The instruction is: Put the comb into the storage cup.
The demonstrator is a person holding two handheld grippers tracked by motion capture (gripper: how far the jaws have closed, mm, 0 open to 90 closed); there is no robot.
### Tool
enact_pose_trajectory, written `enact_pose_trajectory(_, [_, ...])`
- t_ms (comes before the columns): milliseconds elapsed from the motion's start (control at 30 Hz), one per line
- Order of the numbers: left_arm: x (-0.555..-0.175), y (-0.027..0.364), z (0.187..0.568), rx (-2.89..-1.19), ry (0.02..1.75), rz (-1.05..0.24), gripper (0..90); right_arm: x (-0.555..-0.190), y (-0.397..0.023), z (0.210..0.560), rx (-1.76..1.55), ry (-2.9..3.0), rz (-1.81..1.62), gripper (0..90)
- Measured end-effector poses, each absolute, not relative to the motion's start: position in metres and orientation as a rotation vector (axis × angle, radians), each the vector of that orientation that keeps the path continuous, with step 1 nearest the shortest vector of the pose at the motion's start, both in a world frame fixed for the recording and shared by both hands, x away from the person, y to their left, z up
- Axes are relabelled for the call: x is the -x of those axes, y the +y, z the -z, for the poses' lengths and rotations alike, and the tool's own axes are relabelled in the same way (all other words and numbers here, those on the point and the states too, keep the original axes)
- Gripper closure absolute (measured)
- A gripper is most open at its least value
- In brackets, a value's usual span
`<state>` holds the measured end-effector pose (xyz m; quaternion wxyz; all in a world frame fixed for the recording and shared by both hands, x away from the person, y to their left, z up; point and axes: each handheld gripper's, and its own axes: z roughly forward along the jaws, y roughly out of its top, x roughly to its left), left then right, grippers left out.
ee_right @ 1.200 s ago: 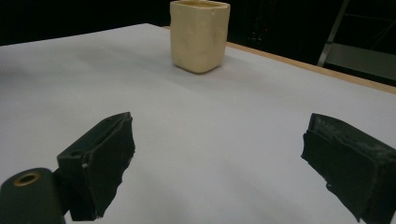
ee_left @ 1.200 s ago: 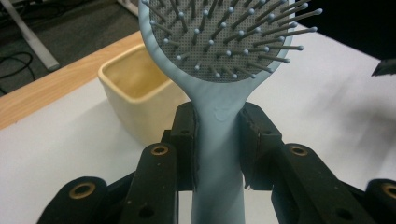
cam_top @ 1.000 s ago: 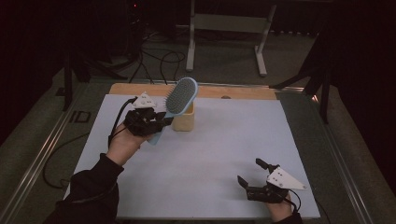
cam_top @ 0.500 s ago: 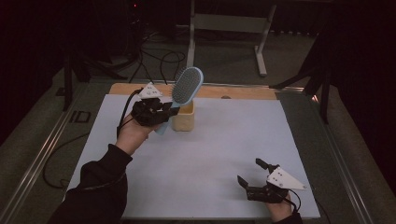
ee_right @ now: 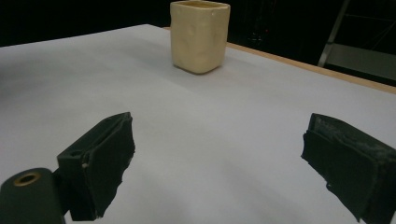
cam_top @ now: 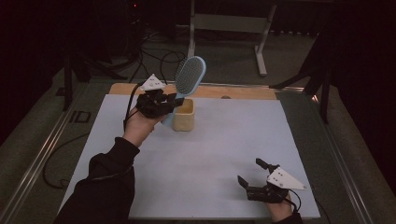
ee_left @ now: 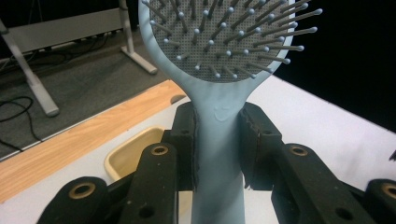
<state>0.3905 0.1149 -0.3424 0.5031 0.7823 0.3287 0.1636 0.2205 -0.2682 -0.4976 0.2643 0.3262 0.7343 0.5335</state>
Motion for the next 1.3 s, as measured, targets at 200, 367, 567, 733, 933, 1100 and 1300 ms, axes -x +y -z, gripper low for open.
enact_pose_trajectory(200, [-0.398,0.113,0.340,-1.843,0.780,-0.387,70.2,-0.221,-0.268,0.498,-0.882,1.987,-1.441,8.7])
enact_pose_trajectory(367, [-0.402,0.111,0.340,-1.808,0.782,-0.388,70.2,-0.220,-0.269,0.498,-0.885,1.982,-1.447,8.7])
enact_pose_trajectory(567, [-0.407,0.109,0.341,-1.787,0.772,-0.411,70.2,-0.220,-0.268,0.498,-0.884,1.981,-1.447,8.7])
enact_pose_trajectory(733, [-0.412,0.107,0.344,-1.758,0.765,-0.428,70.2,-0.220,-0.268,0.498,-0.884,1.984,-1.448,8.7])
enact_pose_trajectory(933, [-0.418,0.101,0.347,-1.733,0.767,-0.452,70.2,-0.220,-0.268,0.498,-0.882,1.981,-1.451,8.7])
enact_pose_trajectory(1100, [-0.423,0.097,0.350,-1.716,0.763,-0.459,70.2,-0.220,-0.268,0.498,-0.882,1.982,-1.453,8.7])
enact_pose_trajectory(1300, [-0.430,0.095,0.355,-1.676,0.748,-0.462,70.2,-0.220,-0.268,0.498,-0.879,1.985,-1.453,8.7])
